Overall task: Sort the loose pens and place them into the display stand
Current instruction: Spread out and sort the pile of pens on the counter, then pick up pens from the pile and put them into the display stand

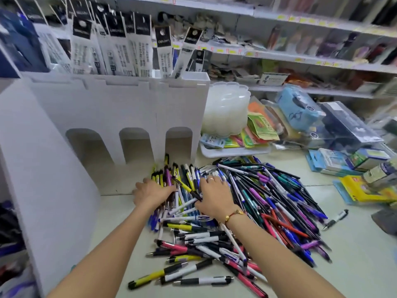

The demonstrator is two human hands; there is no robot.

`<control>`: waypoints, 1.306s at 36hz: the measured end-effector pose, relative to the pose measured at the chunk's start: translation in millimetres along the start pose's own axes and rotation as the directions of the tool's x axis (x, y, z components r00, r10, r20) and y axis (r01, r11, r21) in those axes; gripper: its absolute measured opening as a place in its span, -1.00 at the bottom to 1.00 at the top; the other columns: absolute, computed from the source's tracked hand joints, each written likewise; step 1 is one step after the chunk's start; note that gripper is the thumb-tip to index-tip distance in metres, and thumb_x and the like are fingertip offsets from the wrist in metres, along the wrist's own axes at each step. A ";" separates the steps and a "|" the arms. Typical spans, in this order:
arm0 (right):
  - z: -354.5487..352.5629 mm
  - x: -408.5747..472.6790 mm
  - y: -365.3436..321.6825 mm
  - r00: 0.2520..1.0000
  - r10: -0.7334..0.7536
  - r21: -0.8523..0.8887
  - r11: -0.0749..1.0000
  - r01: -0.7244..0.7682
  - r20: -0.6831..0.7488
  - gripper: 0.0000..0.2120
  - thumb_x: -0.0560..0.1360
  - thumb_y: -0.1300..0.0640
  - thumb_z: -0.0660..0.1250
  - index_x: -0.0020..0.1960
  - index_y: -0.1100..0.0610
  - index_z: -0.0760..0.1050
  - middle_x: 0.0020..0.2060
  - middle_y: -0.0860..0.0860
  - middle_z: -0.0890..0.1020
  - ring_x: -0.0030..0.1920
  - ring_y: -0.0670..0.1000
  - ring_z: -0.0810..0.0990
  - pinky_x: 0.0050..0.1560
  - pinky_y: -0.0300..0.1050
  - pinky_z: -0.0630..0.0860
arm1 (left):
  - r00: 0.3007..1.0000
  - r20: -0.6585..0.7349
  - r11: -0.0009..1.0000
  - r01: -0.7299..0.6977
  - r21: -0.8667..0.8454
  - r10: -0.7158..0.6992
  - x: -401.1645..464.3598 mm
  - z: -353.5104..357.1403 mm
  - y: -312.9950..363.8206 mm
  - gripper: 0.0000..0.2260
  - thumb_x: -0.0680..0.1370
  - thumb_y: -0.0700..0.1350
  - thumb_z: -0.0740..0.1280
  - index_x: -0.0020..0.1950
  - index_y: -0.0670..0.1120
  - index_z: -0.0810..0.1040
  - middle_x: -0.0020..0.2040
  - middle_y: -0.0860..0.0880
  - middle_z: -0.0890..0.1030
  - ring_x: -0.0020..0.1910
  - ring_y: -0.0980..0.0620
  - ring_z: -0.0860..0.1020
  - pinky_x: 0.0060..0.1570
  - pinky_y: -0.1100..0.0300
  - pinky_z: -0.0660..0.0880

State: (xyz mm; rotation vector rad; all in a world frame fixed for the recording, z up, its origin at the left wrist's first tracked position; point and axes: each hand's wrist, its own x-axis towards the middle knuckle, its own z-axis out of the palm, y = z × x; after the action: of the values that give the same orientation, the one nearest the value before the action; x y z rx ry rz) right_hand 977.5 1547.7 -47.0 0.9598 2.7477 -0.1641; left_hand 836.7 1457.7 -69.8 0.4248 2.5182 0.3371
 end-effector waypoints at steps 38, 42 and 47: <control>-5.3 -7.0 16.7 0.999 0.051 0.477 0.877 -0.050 0.012 -0.82 0.64 0.21 0.05 0.23 0.17 0.22 -0.28 0.07 0.46 -0.37 0.07 0.41 -0.40 -0.01 0.33 | 0.912 0.022 0.630 -0.266 -0.730 0.410 -42.8 -4.7 -27.0 -0.88 0.64 -0.07 0.18 0.05 -0.13 0.40 -0.30 -0.04 0.39 -0.36 0.08 0.38 -0.36 0.26 0.46; -21.0 -18.7 27.3 0.994 0.106 0.743 0.666 -0.070 -0.002 -0.89 0.68 0.12 0.00 0.14 0.14 0.22 -0.30 0.02 0.37 -0.40 -0.06 0.30 -0.46 -0.22 0.29 | 0.907 0.096 0.554 -0.164 -0.816 0.410 -58.7 -11.5 -21.7 -0.78 0.62 0.00 0.22 -0.15 -0.10 0.39 -0.35 -0.01 0.37 -0.42 0.09 0.35 -0.39 0.28 0.39; -33.0 -24.6 41.7 0.987 0.160 0.881 0.470 -0.061 -0.017 -0.84 0.68 0.07 -0.04 -0.01 0.07 0.26 -0.25 0.01 0.34 -0.32 -0.05 0.28 -0.23 -0.12 0.29 | 0.859 0.264 0.479 0.026 -0.878 0.438 -64.1 -20.4 -22.3 -0.75 0.58 0.04 0.28 -0.14 -0.11 0.40 -0.40 0.03 0.39 -0.45 0.14 0.38 -0.43 0.34 0.44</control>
State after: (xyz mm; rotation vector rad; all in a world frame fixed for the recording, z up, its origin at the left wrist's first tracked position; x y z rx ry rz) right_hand 1016.4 1571.3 -10.2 1.3581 2.5663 -1.7046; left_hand 871.1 1410.6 -29.5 0.3345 1.5129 1.3617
